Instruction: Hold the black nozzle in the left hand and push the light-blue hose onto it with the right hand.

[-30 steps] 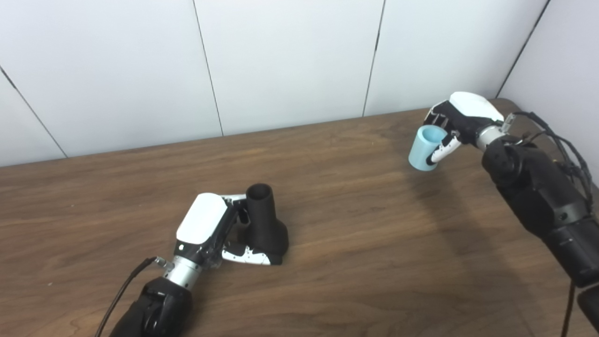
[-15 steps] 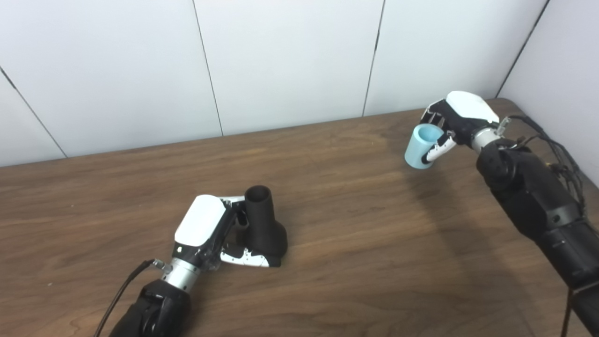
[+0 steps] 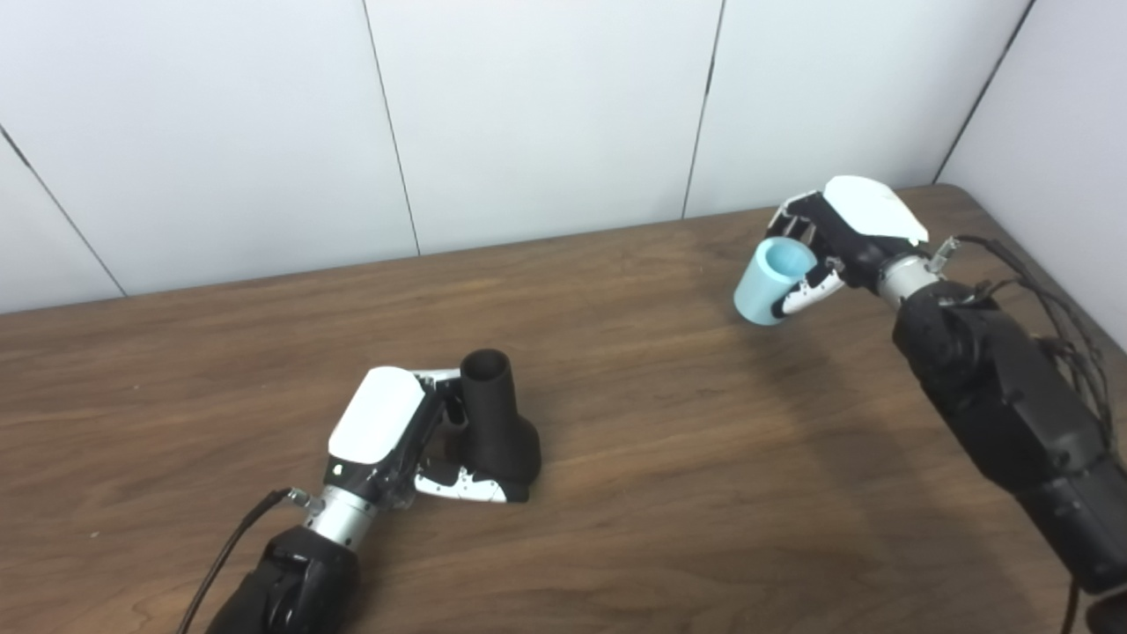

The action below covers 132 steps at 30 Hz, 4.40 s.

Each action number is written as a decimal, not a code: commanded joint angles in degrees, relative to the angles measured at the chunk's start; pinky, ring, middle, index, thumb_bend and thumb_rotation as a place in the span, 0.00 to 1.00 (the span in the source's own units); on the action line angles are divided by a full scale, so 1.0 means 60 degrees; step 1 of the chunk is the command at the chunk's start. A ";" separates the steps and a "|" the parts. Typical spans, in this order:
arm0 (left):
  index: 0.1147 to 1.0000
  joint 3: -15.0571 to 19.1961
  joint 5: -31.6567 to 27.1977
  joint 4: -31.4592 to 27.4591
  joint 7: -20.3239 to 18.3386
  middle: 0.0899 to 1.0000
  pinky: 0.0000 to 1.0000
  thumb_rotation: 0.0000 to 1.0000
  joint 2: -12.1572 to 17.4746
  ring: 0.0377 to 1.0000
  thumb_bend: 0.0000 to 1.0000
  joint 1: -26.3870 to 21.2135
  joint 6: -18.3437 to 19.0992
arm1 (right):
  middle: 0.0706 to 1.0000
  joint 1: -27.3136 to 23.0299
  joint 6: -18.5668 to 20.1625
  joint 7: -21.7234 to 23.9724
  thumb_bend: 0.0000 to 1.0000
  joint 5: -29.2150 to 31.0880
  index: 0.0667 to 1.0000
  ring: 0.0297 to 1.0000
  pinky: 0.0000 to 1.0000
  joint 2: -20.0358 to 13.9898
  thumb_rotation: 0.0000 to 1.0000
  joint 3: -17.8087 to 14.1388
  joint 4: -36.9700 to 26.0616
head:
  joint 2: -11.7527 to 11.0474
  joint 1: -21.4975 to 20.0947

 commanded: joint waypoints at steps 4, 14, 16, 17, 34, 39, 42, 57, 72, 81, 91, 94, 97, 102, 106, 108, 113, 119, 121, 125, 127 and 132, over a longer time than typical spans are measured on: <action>0.42 -0.0527 0.0316 0.1042 -0.0237 0.40 0.37 0.00 0.0030 0.44 0.48 0.1720 0.0402 | 0.46 0.0196 0.0413 0.0281 0.51 0.0290 0.51 0.35 0.34 0.0387 0.00 -0.0521 -0.2319 | -0.0020 0.0273; 0.41 -0.0730 0.0520 0.1036 -0.0296 0.43 0.38 0.00 -0.0172 0.46 0.48 0.1695 0.0627 | 0.45 0.0897 0.0883 0.0800 0.51 0.0569 0.54 0.34 0.33 0.1714 0.00 -0.0540 -0.4780 | -0.0062 0.0924; 0.41 -0.0763 0.0552 0.1065 -0.0279 0.44 0.39 0.00 -0.0209 0.47 0.48 0.1685 0.0630 | 0.46 0.0945 0.0971 0.0872 0.51 0.0584 0.54 0.34 0.33 0.1972 0.00 -0.0519 -0.5030 | -0.0066 0.1029; 0.40 -0.0778 0.0561 0.1085 -0.0259 0.45 0.39 0.00 -0.0234 0.47 0.48 0.1680 0.0626 | 0.45 0.0962 0.0992 0.0898 0.51 0.0604 0.54 0.34 0.32 0.2097 0.00 -0.0506 -0.5121 | -0.0072 0.1080; 0.44 -0.0981 0.0746 0.1006 -0.0329 0.40 0.35 0.00 -0.0439 0.42 0.48 0.1673 0.0958 | 0.44 0.0727 0.0665 0.0941 0.50 0.0863 0.54 0.32 0.23 0.3024 0.00 -0.0161 -0.5083 | -0.0042 0.1404; 0.43 -0.1039 0.0793 0.0903 -0.0370 0.40 0.36 0.00 -0.0395 0.44 0.48 0.1665 0.1093 | 0.44 0.0576 0.0612 0.0942 0.50 0.0781 0.54 0.32 0.23 0.3071 0.00 -0.0093 -0.5136 | -0.0029 0.1397; 0.43 -0.1069 0.0775 0.0936 -0.0253 0.41 0.36 0.00 -0.0372 0.44 0.48 0.1657 0.1021 | 0.44 0.0530 0.0661 0.0971 0.50 0.0762 0.54 0.32 0.23 0.3073 0.00 -0.0072 -0.5170 | -0.0029 0.1397; 0.44 -0.1092 0.0733 0.0957 -0.0234 0.39 0.34 0.00 -0.0359 0.42 0.47 0.1629 0.1057 | 0.44 0.0561 0.0739 0.1091 0.50 0.0900 0.54 0.32 0.23 0.2990 0.00 -0.0218 -0.5180 | -0.0050 0.1329; 0.43 -0.1098 0.0682 0.0924 -0.0215 0.43 0.36 0.00 -0.0335 0.45 0.48 0.1641 0.1007 | 0.44 0.0557 0.0646 0.1079 0.50 0.0823 0.54 0.32 0.24 0.2994 0.00 -0.0162 -0.5113 | -0.0030 0.1319; 0.43 -0.1099 0.0710 0.0842 -0.0276 0.41 0.35 0.00 -0.0339 0.44 0.48 0.1673 0.1142 | 0.45 0.0498 -0.0670 0.0994 0.51 0.0353 0.53 0.34 0.28 0.2399 0.00 0.0207 -0.4848 | 0.0001 0.1311; 0.42 -0.1106 0.0688 0.0825 -0.0307 0.44 0.37 0.00 -0.0294 0.46 0.48 0.1675 0.1112 | 0.47 0.0374 -0.1848 0.1061 0.51 -0.0080 0.52 0.35 0.33 0.1948 0.00 0.0320 -0.4652 | 0.0032 0.1258; 0.41 -0.1085 0.0645 0.0784 -0.0313 0.46 0.38 0.00 -0.0294 0.47 0.48 0.1695 0.1101 | 0.46 0.0307 -0.2071 0.1139 0.51 -0.0285 0.52 0.35 0.32 0.1891 0.00 0.0334 -0.4644 | 0.0048 0.1237; 0.40 -0.1085 0.0663 0.0770 -0.0289 0.47 0.38 0.00 -0.0286 0.48 0.48 0.1694 0.1091 | 0.46 0.0265 -0.2247 0.1179 0.51 -0.0418 0.53 0.34 0.31 0.1893 0.00 0.0327 -0.4612 | 0.0058 0.1223; 0.43 -0.1087 0.0659 0.0790 -0.0252 0.41 0.35 0.00 -0.0268 0.44 0.48 0.1685 0.1033 | 0.46 0.0260 -0.2368 0.1192 0.51 -0.0502 0.53 0.34 0.31 0.1976 0.00 0.0307 -0.4517 | 0.0063 0.1188; 0.43 -0.1080 0.0617 0.0785 -0.0337 0.42 0.36 0.00 -0.0266 0.45 0.48 0.1680 0.1069 | 0.46 0.0256 -0.2285 0.1320 0.51 -0.0599 0.53 0.34 0.31 0.2026 0.00 0.0331 -0.4368 | 0.0049 0.1125; 0.43 -0.1070 0.0615 0.0836 -0.0245 0.41 0.36 0.00 -0.0282 0.45 0.48 0.1666 0.1010 | 0.46 0.0218 -0.2207 0.1469 0.51 -0.0616 0.52 0.35 0.33 0.2029 0.00 0.0362 -0.4240 | 0.0038 0.1111; 0.44 -0.1076 0.0648 0.0912 -0.0173 0.39 0.35 0.00 -0.0319 0.43 0.48 0.1625 0.1001 | 0.45 -0.0068 -0.1868 0.2198 0.51 -0.0961 0.54 0.35 0.35 0.1991 0.00 0.0520 -0.4002 | 0.0016 0.1126; 0.44 -0.1050 0.0592 0.0995 -0.0143 0.39 0.34 0.00 -0.0390 0.43 0.48 0.1593 0.1019 | 0.69 -0.0906 -0.1301 0.4138 0.85 -0.1675 0.69 0.68 0.60 0.1657 0.08 0.0979 -0.3674 | -0.0012 0.1090; 0.44 -0.1044 0.0592 0.1022 -0.0111 0.38 0.34 0.00 -0.0405 0.42 0.47 0.1576 0.1001 | 0.79 -0.1128 -0.1205 0.4593 0.93 -0.1720 0.76 0.78 0.69 0.1561 0.10 0.1043 -0.3533 | -0.0011 0.1092; 0.43 -0.1067 0.0637 0.1071 -0.0070 0.42 0.36 0.00 -0.0436 0.45 0.48 0.1542 0.0989 | 0.89 -0.1447 -0.1139 0.5042 0.97 -0.2059 0.83 0.91 0.79 0.1495 0.14 0.1187 -0.3235 | -0.0029 0.1111; 0.42 -0.1066 0.0611 0.1071 -0.0086 0.43 0.37 0.00 -0.0451 0.46 0.48 0.1538 0.0986 | 0.92 -0.1539 -0.1151 0.5061 0.98 -0.2172 0.84 0.94 0.81 0.1511 0.15 0.1224 -0.3105 | -0.0037 0.1109; 0.43 -0.1067 0.0611 0.1111 -0.0103 0.40 0.36 0.00 -0.0491 0.45 0.48 0.1501 0.1023 | 0.94 -0.1822 -0.1325 0.4917 0.99 -0.2389 0.85 0.98 0.89 0.1579 0.18 0.1318 -0.2697 | -0.0055 0.1113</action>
